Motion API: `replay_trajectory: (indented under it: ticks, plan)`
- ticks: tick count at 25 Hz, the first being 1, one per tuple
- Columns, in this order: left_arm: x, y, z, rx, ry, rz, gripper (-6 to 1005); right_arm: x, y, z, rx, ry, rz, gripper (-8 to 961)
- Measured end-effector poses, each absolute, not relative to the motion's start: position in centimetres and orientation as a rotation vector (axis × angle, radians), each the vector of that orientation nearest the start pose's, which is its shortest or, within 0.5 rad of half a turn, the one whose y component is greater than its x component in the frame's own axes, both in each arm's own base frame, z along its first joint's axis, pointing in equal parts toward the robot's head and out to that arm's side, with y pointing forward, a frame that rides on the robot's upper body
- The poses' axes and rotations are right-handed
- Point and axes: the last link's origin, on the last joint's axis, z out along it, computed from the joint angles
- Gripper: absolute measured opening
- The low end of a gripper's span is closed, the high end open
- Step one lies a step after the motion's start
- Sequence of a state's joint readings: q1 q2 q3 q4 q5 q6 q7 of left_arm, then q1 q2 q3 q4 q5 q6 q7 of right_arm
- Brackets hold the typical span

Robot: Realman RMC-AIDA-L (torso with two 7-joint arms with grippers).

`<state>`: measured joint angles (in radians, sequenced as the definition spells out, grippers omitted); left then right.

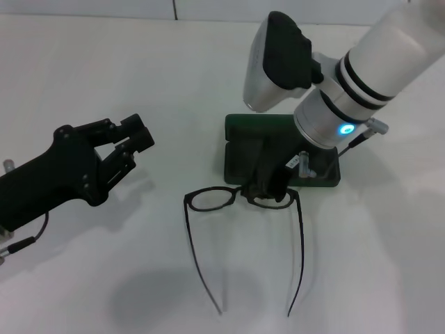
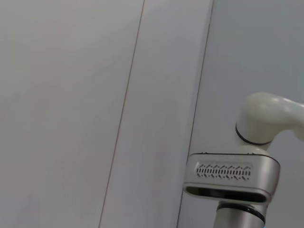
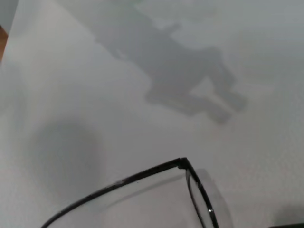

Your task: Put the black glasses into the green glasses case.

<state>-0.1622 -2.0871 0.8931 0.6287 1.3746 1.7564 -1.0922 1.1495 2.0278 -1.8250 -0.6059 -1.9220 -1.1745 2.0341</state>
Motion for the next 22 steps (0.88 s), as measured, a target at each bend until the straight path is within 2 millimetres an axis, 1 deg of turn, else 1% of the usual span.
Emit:
replay_trajectory:
  ticks: [6, 8, 9, 11, 12, 15, 17, 19, 22]
  plan:
    - [-28.9, 23.8, 2.5, -2.340, -0.470, -1.232, 211, 8.8, 37.8, -11.4, -3.135, 0.120, -0.376, 86]
    - [-28.9, 23.8, 2.5, -2.342, -0.471, -1.236, 211, 8.9, 37.4, -11.3, -3.139, 0.103, -0.336, 53]
    - [-28.8, 23.8, 2.5, -2.343, -0.468, -1.241, 211, 8.6, 37.0, -11.0, -3.137, 0.070, -0.275, 37]
    - [-28.8, 23.6, 2.6, -2.344, -0.464, -1.250, 211, 8.3, 36.9, -10.8, -3.133, 0.056, -0.251, 37]
    - [-28.7, 23.2, 2.8, -2.343, -0.445, -1.277, 211, 8.1, 36.9, -10.4, -3.127, 0.055, -0.206, 37]
    - [-28.5, 22.7, 3.2, -2.343, -0.421, -1.309, 210, 7.7, 36.7, -8.7, -3.113, 0.071, -0.074, 37]
    - [-28.2, 22.8, 3.3, -2.351, -0.397, -1.332, 210, 8.3, 36.3, -7.1, -3.101, 0.117, 0.017, 37]
    - [-27.6, 22.9, 3.4, -2.359, -0.361, -1.361, 209, 9.2, 35.8, -5.0, -3.075, 0.158, 0.115, 37]
    - [-26.5, 23.0, 3.7, -2.370, -0.275, -1.444, 209, 10.0, 35.0, -2.7, -3.039, 0.197, 0.236, 37]
